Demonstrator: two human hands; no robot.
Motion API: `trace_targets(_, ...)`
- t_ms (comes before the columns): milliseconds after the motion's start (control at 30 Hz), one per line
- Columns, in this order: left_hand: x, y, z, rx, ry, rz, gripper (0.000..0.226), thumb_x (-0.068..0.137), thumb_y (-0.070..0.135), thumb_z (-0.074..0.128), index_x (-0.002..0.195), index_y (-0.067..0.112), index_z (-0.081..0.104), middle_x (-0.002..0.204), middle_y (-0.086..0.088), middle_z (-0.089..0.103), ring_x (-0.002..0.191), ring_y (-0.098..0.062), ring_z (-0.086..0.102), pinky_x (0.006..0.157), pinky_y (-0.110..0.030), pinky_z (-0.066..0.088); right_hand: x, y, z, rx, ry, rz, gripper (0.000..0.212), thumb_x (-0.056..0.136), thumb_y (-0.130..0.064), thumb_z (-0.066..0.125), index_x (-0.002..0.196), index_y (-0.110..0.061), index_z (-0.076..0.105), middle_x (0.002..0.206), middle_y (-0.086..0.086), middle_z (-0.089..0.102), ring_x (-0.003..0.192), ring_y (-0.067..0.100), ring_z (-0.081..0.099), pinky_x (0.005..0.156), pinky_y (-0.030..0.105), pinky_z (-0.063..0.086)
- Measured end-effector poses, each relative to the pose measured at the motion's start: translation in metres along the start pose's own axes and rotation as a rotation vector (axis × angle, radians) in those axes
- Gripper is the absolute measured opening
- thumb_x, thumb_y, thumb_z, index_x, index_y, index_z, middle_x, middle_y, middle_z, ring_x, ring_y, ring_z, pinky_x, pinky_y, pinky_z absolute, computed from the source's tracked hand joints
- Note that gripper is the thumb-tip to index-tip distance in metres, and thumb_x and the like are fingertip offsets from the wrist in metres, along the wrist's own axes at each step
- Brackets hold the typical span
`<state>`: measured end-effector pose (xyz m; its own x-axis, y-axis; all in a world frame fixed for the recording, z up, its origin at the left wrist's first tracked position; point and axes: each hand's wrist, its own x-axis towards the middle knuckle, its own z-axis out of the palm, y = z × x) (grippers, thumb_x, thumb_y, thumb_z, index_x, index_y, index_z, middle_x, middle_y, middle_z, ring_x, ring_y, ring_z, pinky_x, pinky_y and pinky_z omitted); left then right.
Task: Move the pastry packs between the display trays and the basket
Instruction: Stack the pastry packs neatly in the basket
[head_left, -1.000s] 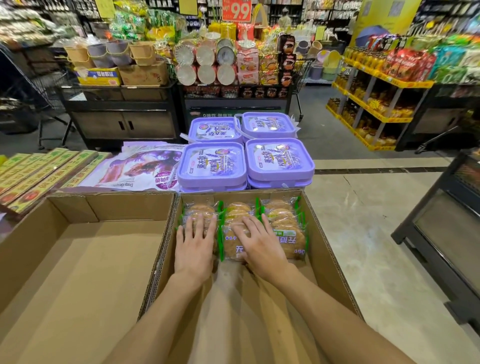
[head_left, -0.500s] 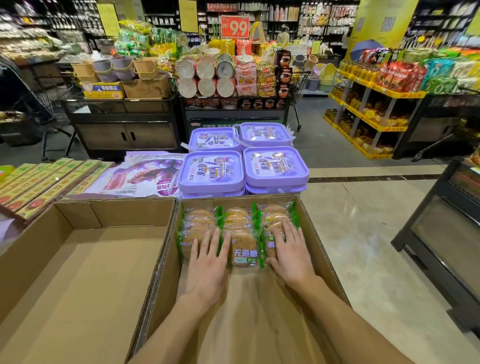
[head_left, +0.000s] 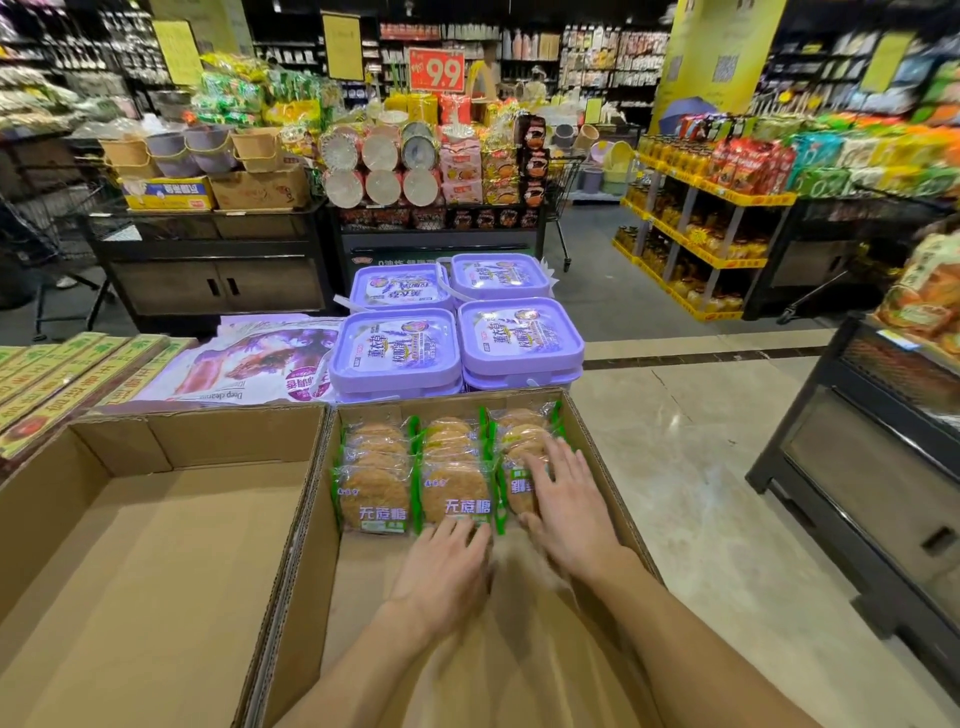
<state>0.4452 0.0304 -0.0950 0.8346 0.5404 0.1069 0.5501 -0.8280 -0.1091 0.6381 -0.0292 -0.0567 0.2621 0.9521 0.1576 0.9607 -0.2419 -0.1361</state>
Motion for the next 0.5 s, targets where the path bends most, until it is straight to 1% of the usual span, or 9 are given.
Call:
trace_targets(33, 0.000, 0.001, 0.005, -0.036, -0.009, -0.004, 0.042, 0.072, 0.040, 0.061, 0.108, 0.020, 0.067, 0.096, 0.000, 0.066, 0.087, -0.024, 0.066, 0.067, -0.034, 0.056, -0.006, -0.001, -0.007, 0.007, -0.003, 0.004, 0.076, 0.095, -0.042, 0.062, 0.157, -0.023, 0.023, 0.169, 0.011, 0.000, 0.156, 0.027, -0.002, 0.126, 0.039, -0.003)
trace_targets(67, 0.000, -0.001, 0.009, -0.056, -0.037, -0.019, 0.045, 0.072, 0.038, 0.063, 0.114, 0.020, 0.066, 0.101, -0.001, 0.067, 0.092, -0.024, 0.066, 0.071, -0.035, 0.057, -0.013, -0.003, -0.014, 0.012, -0.010, 0.013, 0.074, 0.097, -0.043, 0.060, 0.157, -0.022, 0.022, 0.169, 0.010, -0.001, 0.156, 0.027, -0.002, 0.127, 0.039, -0.002)
trace_targets(133, 0.001, -0.005, 0.013, -0.084, -0.084, -0.049, 0.060, 0.074, 0.029, 0.066, 0.132, 0.017, 0.060, 0.120, -0.005, 0.065, 0.109, -0.027, 0.063, 0.089, -0.040, 0.055, -0.030, -0.009, -0.029, 0.014, -0.038, 0.059, 0.073, 0.098, -0.042, 0.056, 0.158, -0.021, 0.021, 0.169, 0.011, 0.001, 0.156, 0.027, 0.000, 0.127, 0.038, 0.000)
trace_targets(200, 0.002, -0.006, 0.008, -0.119, -0.136, -0.055, 0.066, 0.087, 0.024, 0.055, 0.151, 0.015, 0.041, 0.144, -0.008, 0.051, 0.130, -0.029, 0.050, 0.109, -0.045, 0.041, -0.055, -0.015, -0.041, 0.034, -0.049, 0.133, 0.073, 0.098, -0.039, 0.055, 0.160, -0.021, 0.019, 0.168, 0.013, 0.002, 0.156, 0.027, 0.001, 0.125, 0.035, -0.001)
trace_targets(233, 0.002, -0.005, 0.003, -0.127, -0.163, -0.047, 0.065, 0.093, 0.025, 0.048, 0.155, 0.016, 0.031, 0.150, -0.008, 0.043, 0.137, -0.029, 0.043, 0.113, -0.045, 0.035, -0.070, -0.020, -0.047, 0.047, -0.048, 0.168, 0.073, 0.099, -0.039, 0.054, 0.160, -0.021, 0.018, 0.168, 0.015, 0.002, 0.156, 0.028, 0.000, 0.124, 0.034, -0.002)
trace_targets(300, 0.000, -0.002, -0.001, -0.136, -0.185, -0.021, 0.063, 0.099, 0.030, 0.039, 0.158, 0.017, 0.023, 0.156, -0.007, 0.033, 0.142, -0.028, 0.034, 0.115, -0.045, 0.031, -0.104, -0.031, -0.055, 0.058, -0.034, 0.236, 0.071, 0.100, -0.039, 0.053, 0.159, -0.021, 0.020, 0.168, 0.017, 0.002, 0.156, 0.029, 0.000, 0.123, 0.031, -0.004)
trace_targets(367, -0.007, 0.003, -0.008, -0.168, -0.218, 0.050, 0.061, 0.100, 0.031, 0.036, 0.157, 0.016, 0.021, 0.161, -0.010, 0.025, 0.147, -0.029, 0.027, 0.117, -0.046, 0.030, -0.139, -0.046, -0.065, 0.052, -0.017, 0.315, 0.069, 0.101, -0.042, 0.052, 0.160, -0.022, 0.020, 0.168, 0.017, 0.003, 0.156, 0.029, 0.000, 0.121, 0.030, -0.008)
trace_targets(433, -0.018, 0.015, -0.021, -0.215, -0.216, 0.145, 0.058, 0.100, 0.030, 0.037, 0.155, 0.014, 0.024, 0.161, -0.012, 0.026, 0.149, -0.031, 0.023, 0.118, -0.048, 0.028, -0.175, -0.059, -0.073, 0.042, 0.007, 0.413, 0.069, 0.102, -0.043, 0.050, 0.160, -0.022, 0.020, 0.168, 0.014, 0.001, 0.156, 0.028, -0.001, 0.118, 0.028, -0.012)
trace_targets(500, -0.031, 0.034, -0.042, -0.253, -0.142, 0.240, 0.056, 0.100, 0.031, 0.043, 0.153, 0.015, 0.031, 0.157, -0.011, 0.034, 0.145, -0.032, 0.031, 0.117, -0.048, 0.030, -0.215, -0.069, -0.078, 0.038, 0.027, 0.515, 0.068, 0.101, -0.044, 0.050, 0.159, -0.023, 0.021, 0.169, 0.010, 0.002, 0.156, 0.027, 0.001, 0.118, 0.028, -0.011)
